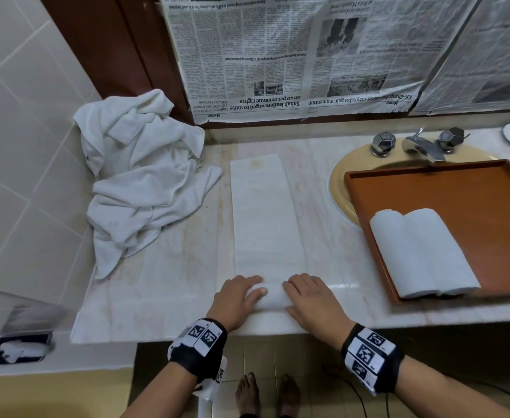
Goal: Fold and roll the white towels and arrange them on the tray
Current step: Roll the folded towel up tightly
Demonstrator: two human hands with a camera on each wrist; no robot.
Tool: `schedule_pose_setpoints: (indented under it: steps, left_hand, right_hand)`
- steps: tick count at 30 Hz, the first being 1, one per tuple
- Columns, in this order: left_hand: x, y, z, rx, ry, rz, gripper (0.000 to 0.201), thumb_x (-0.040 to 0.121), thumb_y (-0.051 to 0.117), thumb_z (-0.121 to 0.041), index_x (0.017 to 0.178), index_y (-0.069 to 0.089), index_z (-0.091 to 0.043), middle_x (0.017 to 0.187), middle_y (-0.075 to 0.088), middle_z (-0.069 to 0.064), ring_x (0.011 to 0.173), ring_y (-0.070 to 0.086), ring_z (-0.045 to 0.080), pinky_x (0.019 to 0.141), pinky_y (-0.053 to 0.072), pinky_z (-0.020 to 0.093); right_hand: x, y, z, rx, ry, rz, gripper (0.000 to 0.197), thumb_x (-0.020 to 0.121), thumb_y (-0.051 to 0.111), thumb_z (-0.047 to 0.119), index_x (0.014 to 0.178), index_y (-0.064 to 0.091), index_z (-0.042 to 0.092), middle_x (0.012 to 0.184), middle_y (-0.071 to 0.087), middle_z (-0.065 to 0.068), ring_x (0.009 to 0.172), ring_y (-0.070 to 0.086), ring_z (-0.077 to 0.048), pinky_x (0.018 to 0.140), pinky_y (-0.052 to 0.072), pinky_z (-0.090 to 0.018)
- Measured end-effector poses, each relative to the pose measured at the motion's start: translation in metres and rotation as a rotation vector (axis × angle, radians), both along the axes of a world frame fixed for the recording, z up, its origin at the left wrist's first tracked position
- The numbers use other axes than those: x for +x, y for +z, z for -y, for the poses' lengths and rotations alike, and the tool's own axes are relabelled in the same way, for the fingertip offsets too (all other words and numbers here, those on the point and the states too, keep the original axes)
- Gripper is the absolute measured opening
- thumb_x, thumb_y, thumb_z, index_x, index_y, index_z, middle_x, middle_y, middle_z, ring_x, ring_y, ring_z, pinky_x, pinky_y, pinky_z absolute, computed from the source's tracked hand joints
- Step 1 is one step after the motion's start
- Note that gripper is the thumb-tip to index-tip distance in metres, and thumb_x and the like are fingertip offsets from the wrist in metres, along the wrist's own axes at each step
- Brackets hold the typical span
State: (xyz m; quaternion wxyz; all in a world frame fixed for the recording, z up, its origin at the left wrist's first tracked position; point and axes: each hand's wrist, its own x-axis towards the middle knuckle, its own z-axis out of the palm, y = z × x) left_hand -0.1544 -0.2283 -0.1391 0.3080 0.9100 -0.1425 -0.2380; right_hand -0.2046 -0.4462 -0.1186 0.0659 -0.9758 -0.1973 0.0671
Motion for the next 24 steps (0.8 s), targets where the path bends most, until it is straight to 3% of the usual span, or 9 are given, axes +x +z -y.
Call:
schedule_pose_setpoints:
  steps: [3, 6, 9, 12, 14, 16, 18, 21, 24]
  left_hand:
    - [-0.016, 0.004, 0.004, 0.08, -0.001, 0.216, 0.042, 0.099, 0.038, -0.057, 0.139, 0.046, -0.047, 0.131, 0.043, -0.013, 0.117, 0.042, 0.012, 0.093, 0.04, 0.037]
    - [-0.026, 0.005, 0.004, 0.112, -0.048, 0.348, 0.049, 0.093, 0.038, -0.066, 0.136, 0.049, -0.046, 0.132, 0.043, -0.015, 0.119, 0.039, 0.013, 0.088, 0.039, 0.036]
    - [-0.024, -0.002, 0.001, 0.121, -0.065, 0.351, 0.057, 0.089, 0.043, -0.071, 0.138, 0.051, -0.043, 0.132, 0.048, -0.011, 0.122, 0.041, 0.015, 0.09, 0.04, 0.037]
    - [-0.008, -0.001, 0.002, 0.084, -0.039, 0.193, 0.067, 0.083, 0.038, -0.078, 0.137, 0.052, -0.043, 0.127, 0.05, -0.013, 0.121, 0.039, 0.013, 0.095, 0.037, 0.035]
    - [0.001, 0.003, 0.004, 0.043, -0.024, 0.096, 0.077, 0.075, 0.033, -0.082, 0.136, 0.055, -0.041, 0.123, 0.051, -0.011, 0.12, 0.04, 0.016, 0.099, 0.038, 0.037]
    - [0.006, 0.005, 0.006, 0.029, -0.012, 0.047, 0.083, 0.07, 0.03, -0.084, 0.134, 0.058, -0.038, 0.125, 0.05, -0.01, 0.122, 0.038, 0.018, 0.102, 0.038, 0.039]
    - [0.006, 0.006, 0.007, 0.034, 0.004, 0.051, 0.083, 0.07, 0.029, -0.084, 0.132, 0.059, -0.037, 0.13, 0.046, -0.012, 0.125, 0.034, 0.018, 0.102, 0.037, 0.038]
    - [-0.001, 0.006, 0.006, 0.082, -0.029, 0.219, 0.076, 0.074, 0.034, -0.084, 0.134, 0.054, -0.041, 0.133, 0.04, -0.016, 0.123, 0.03, 0.014, 0.096, 0.036, 0.037]
    - [-0.012, 0.001, -0.001, 0.066, -0.047, 0.289, 0.073, 0.077, 0.036, -0.084, 0.132, 0.055, -0.041, 0.127, 0.049, -0.017, 0.121, 0.034, 0.012, 0.093, 0.036, 0.037]
  right_hand:
    - [0.01, 0.009, 0.004, 0.129, -0.043, -0.104, 0.036, 0.087, 0.068, 0.03, 0.118, 0.064, 0.012, 0.113, 0.06, -0.005, 0.102, 0.057, -0.025, 0.087, 0.049, -0.037]
    - [0.026, 0.019, 0.008, 0.304, -0.158, -0.316, 0.041, 0.097, 0.058, 0.037, 0.132, 0.059, 0.015, 0.123, 0.055, -0.004, 0.115, 0.05, -0.022, 0.099, 0.04, -0.035]
    - [0.035, 0.021, 0.011, 0.361, -0.223, -0.426, 0.043, 0.097, 0.059, 0.038, 0.134, 0.059, 0.015, 0.126, 0.057, -0.006, 0.12, 0.051, -0.023, 0.102, 0.038, -0.031]
    - [0.027, 0.016, 0.009, 0.316, -0.209, -0.33, 0.051, 0.095, 0.062, 0.038, 0.14, 0.049, 0.017, 0.135, 0.052, -0.003, 0.125, 0.047, -0.022, 0.103, 0.039, -0.033]
    - [0.016, 0.013, 0.006, 0.192, -0.122, -0.174, 0.059, 0.086, 0.07, 0.036, 0.136, 0.049, 0.016, 0.13, 0.052, -0.004, 0.117, 0.051, -0.025, 0.094, 0.046, -0.036]
    - [0.011, 0.008, 0.005, 0.099, -0.056, -0.079, 0.059, 0.07, 0.082, 0.033, 0.12, 0.059, 0.014, 0.114, 0.058, -0.005, 0.098, 0.06, -0.027, 0.077, 0.052, -0.037]
    - [0.013, 0.002, 0.008, 0.119, -0.043, -0.015, 0.05, 0.07, 0.081, 0.031, 0.113, 0.063, 0.014, 0.106, 0.059, -0.005, 0.092, 0.062, -0.027, 0.073, 0.053, -0.037]
    - [0.028, 0.01, 0.015, 0.316, -0.145, -0.226, 0.042, 0.091, 0.065, 0.033, 0.129, 0.06, 0.016, 0.119, 0.055, -0.003, 0.109, 0.052, -0.023, 0.093, 0.044, -0.035]
    - [0.039, 0.025, 0.018, 0.334, -0.175, -0.451, 0.044, 0.094, 0.063, 0.04, 0.133, 0.058, 0.019, 0.123, 0.056, -0.004, 0.116, 0.05, -0.021, 0.098, 0.037, -0.03]
